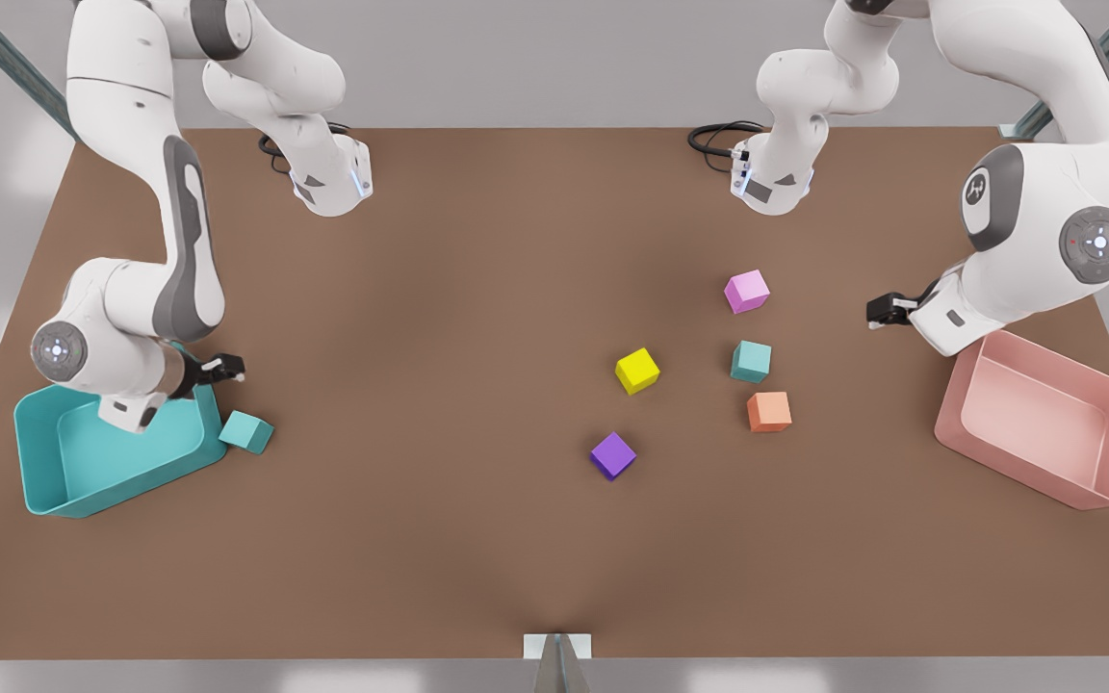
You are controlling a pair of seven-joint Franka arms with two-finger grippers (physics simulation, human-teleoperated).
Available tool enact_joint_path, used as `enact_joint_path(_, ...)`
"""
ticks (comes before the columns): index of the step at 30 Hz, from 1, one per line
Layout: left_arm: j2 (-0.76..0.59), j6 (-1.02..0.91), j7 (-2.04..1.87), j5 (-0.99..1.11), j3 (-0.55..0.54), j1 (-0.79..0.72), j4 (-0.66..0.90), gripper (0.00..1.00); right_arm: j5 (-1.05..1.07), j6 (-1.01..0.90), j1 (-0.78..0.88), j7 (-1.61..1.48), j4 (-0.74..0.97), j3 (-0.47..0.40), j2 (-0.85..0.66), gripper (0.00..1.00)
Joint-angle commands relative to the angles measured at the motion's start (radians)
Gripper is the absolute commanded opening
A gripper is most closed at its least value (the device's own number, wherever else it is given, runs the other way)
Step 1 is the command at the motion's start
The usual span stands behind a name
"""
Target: Stack the two blue cubes on top of each other
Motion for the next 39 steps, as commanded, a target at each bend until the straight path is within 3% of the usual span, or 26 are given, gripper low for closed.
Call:
enact_joint_path(1, -0.001, -0.016, -0.006, -0.001, 0.000, -0.003, 0.001, 1.00, 0.037, 0.205, 0.000, -0.828, 0.000, 0.000, 0.019, 1.00)
enact_joint_path(10, -0.003, -0.018, -0.006, 0.000, -0.001, -0.004, 0.003, 1.00, 0.075, 0.217, -0.002, -1.393, -0.011, 0.000, 0.100, 1.00)
enact_joint_path(34, -0.001, -0.018, -0.002, 0.000, -0.001, -0.006, 0.009, 1.00, 0.196, 0.398, -0.034, -1.390, -0.029, -0.003, 0.240, 1.00)
enact_joint_path(39, -0.001, -0.018, -0.002, 0.000, -0.001, -0.001, 0.009, 1.00, 0.196, 0.354, -0.043, -1.189, -0.034, -0.010, 0.230, 1.00)
